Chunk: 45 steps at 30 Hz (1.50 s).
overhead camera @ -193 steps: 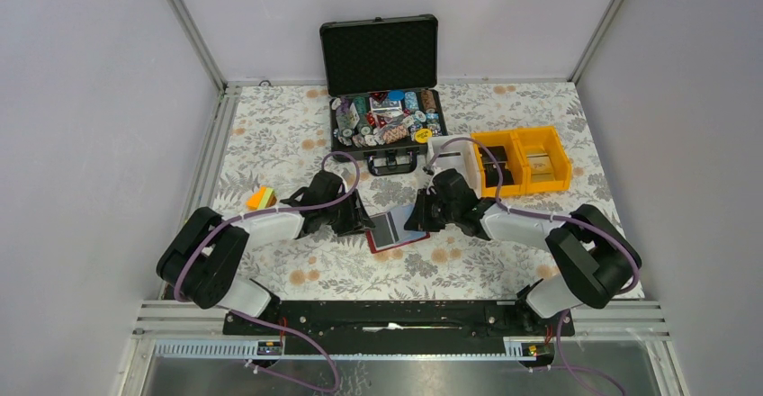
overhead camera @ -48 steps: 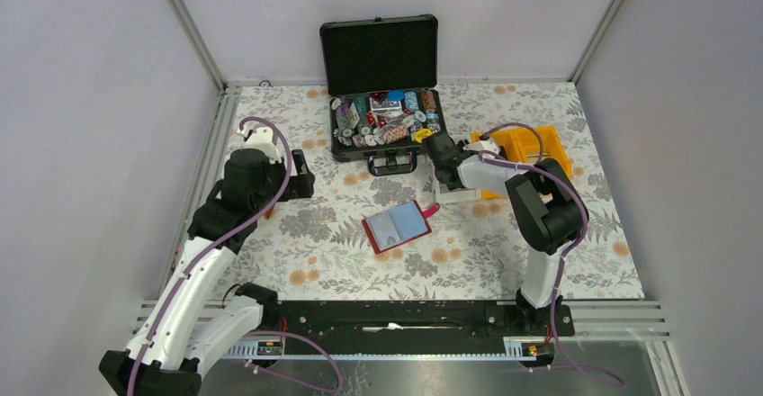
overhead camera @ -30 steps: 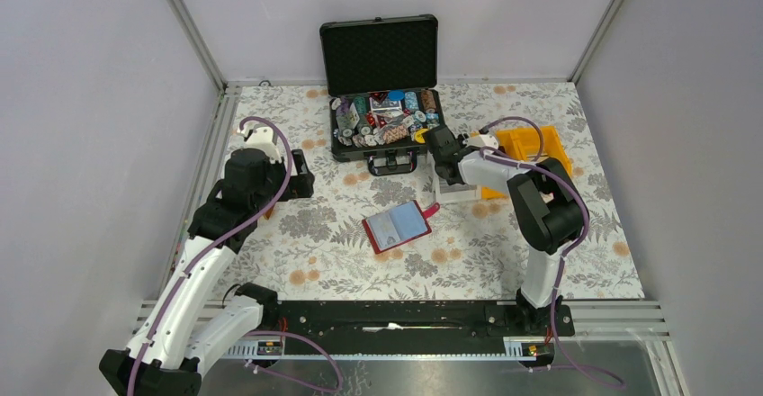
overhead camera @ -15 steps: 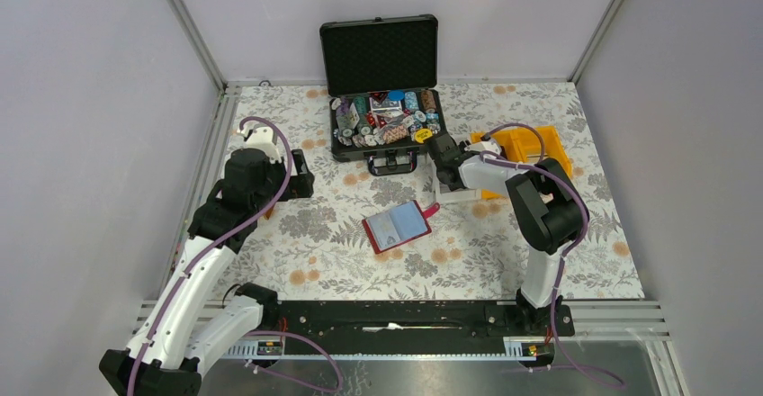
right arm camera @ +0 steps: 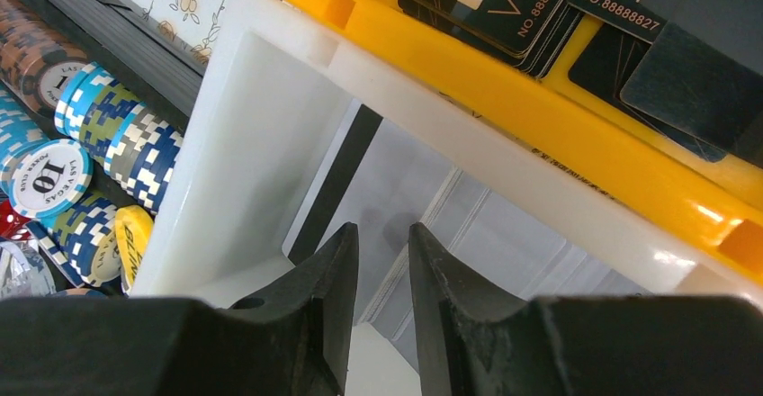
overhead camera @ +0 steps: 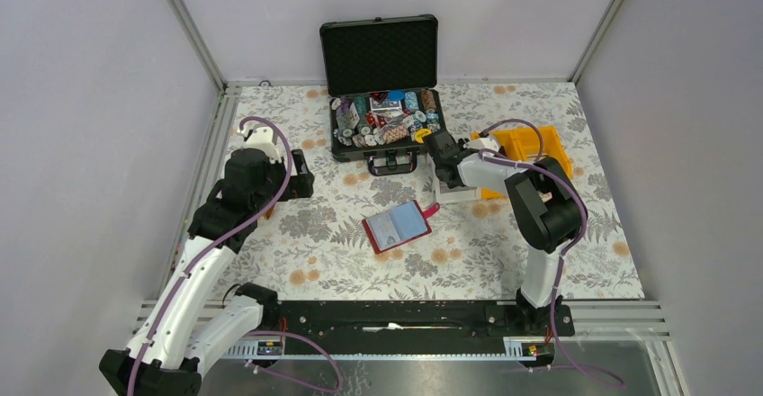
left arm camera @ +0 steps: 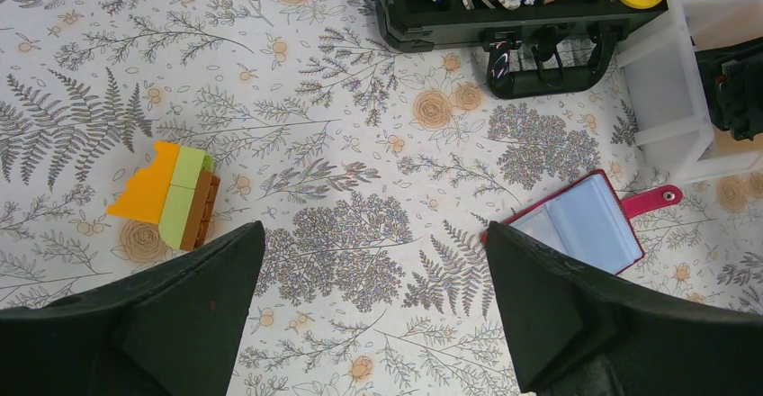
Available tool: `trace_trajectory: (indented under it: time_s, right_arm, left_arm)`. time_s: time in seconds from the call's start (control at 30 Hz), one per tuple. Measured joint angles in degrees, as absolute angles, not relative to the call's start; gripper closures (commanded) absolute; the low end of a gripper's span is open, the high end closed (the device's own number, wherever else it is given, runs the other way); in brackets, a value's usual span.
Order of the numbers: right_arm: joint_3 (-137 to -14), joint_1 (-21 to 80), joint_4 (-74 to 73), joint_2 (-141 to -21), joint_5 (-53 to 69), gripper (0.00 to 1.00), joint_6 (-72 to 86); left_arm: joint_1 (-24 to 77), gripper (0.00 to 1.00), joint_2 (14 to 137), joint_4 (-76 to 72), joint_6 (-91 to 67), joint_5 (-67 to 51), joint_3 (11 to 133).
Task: Put the credit cards into the card holder
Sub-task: Pick up the credit card from the storage box.
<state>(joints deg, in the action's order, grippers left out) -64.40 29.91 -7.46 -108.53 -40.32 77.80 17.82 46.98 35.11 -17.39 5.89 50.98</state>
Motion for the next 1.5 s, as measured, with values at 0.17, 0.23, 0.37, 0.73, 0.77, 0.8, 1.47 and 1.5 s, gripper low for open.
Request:
trace_trajectory:
  time_s: [0.17, 0.23, 0.37, 0.73, 0.77, 0.8, 1.47, 1.5]
  right_arm:
    - [-64.73, 29.91, -7.68, -109.03, -41.06, 0.68, 77.21]
    - [-64.75, 29.91, -7.75, -109.08, -41.08, 0.68, 77.14]
    - [-64.77, 29.91, -7.90, -109.14, -41.19, 0.68, 76.99]
    - [-65.84, 29.85, -9.02, -109.14, -42.33, 0.69, 75.22]
    - [-65.87, 29.85, -9.06, -109.14, -42.46, 0.69, 75.11]
    - [-65.95, 29.85, -9.21, -109.14, -42.52, 0.69, 75.05]
    - [-67.07, 29.85, -10.37, -109.14, -42.63, 0.70, 73.43]
    - [-67.26, 29.85, -10.55, -109.14, -42.63, 0.70, 73.34]
  left_arm:
    - [17.82, 0.01, 46.98, 35.11, -17.39, 5.89, 50.98]
    - [17.82, 0.01, 46.98, 35.11, -17.39, 5.89, 50.98]
    - [17.82, 0.01, 46.98, 35.11, -17.39, 5.93, 50.98]
    - [17.82, 0.01, 46.98, 35.11, -17.39, 6.13, 50.98]
    - [17.82, 0.01, 46.98, 35.11, -17.37, 6.13, 50.98]
    - [17.82, 0.01, 46.98, 35.11, -17.39, 6.13, 50.98]
    - [17.82, 0.01, 46.98, 35.11, -17.37, 6.22, 50.98]
    - [17.82, 0.01, 46.98, 35.11, -17.39, 6.22, 50.98]
